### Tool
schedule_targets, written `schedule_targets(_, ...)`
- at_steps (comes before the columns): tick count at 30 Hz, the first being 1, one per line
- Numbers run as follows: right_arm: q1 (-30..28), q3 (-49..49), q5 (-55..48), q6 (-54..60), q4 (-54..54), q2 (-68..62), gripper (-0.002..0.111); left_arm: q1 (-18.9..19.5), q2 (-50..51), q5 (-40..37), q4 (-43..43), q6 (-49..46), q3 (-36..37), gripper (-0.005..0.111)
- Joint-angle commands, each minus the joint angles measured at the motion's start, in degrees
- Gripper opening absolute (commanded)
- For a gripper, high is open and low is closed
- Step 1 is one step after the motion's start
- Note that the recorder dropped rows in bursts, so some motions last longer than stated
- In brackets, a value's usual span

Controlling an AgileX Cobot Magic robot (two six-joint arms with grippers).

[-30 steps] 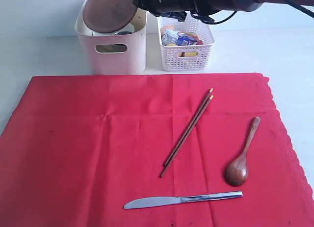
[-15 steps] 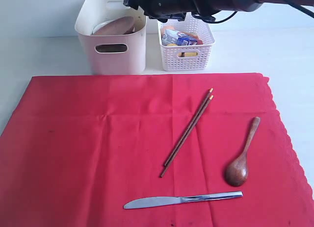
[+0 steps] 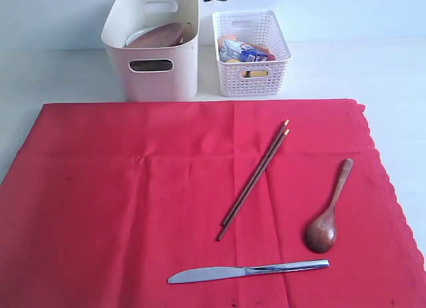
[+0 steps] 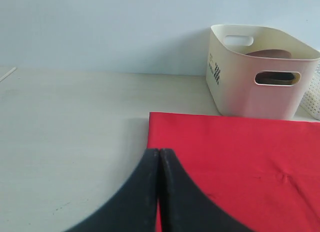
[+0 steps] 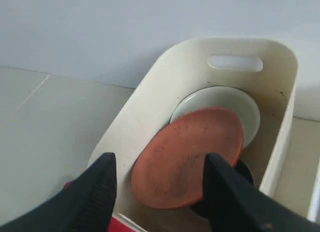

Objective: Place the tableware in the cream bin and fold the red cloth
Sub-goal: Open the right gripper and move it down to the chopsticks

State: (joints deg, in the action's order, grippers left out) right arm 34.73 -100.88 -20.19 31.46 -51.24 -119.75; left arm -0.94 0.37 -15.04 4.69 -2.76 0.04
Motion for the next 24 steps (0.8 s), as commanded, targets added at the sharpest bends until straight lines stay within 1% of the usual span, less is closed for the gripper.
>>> schedule_targets(1, -0.05, -0.6, -7.73, -2.93, 11.87, 5.12, 0.046, 0.2, -0.37, 0.31, 0.5, 0.04, -0.04, 0.002)
schedule_targets(2, -0.05, -0.6, -9.27, -4.84, 14.79, 5.89, 0.045, 0.2, -0.37, 0.31, 0.5, 0.04, -0.04, 0.002)
schedule_targets(3, -0.05, -0.6, -12.54, -8.71, 21.32, 7.18, 0.043, 0.2, -0.37, 0.31, 0.5, 0.04, -0.04, 0.002)
schedule_targets(4, -0.05, -0.6, -14.41, -10.32, 24.57, 7.87, 0.041, 0.2, -0.37, 0.31, 0.5, 0.04, -0.04, 0.002)
schedule_targets(6, -0.05, -0.6, -21.37, -14.16, 34.81, 9.97, 0.032, 0.2, -0.37, 0.31, 0.5, 0.04, -0.04, 0.002)
schedule_targets(8, -0.05, -0.6, -29.03, -15.63, 42.96, 11.89, 0.022, 0.2, -0.37, 0.31, 0.5, 0.04, -0.04, 0.002)
schedule_targets(11, -0.05, -0.6, -42.34, -15.63, 52.04, 13.72, 0.011, 0.2, -0.37, 0.31, 0.5, 0.04, -0.04, 0.002)
schedule_targets(13, -0.05, -0.5, -49.19, -15.38, 54.57, 14.07, 0.004, 0.2, -0.37, 0.31, 0.5, 0.04, -0.04, 0.002)
schedule_targets(14, -0.05, -0.5, -49.77, -14.58, 55.03, 14.07, 0.0, 0.2, -0.37, 0.31, 0.5, 0.04, -0.04, 0.002)
schedule_targets(20, -0.05, 5.01, -49.77, -6.03, 51.62, 14.94, 0.0, 0.2, -0.37, 0.31, 0.5, 0.04, -0.04, 0.002)
schedule_targets(24, -0.05, 10.84, -49.77, -4.33, 52.18, 15.03, 0.0, 0.2, -0.37, 0.31, 0.5, 0.04, -0.04, 0.002)
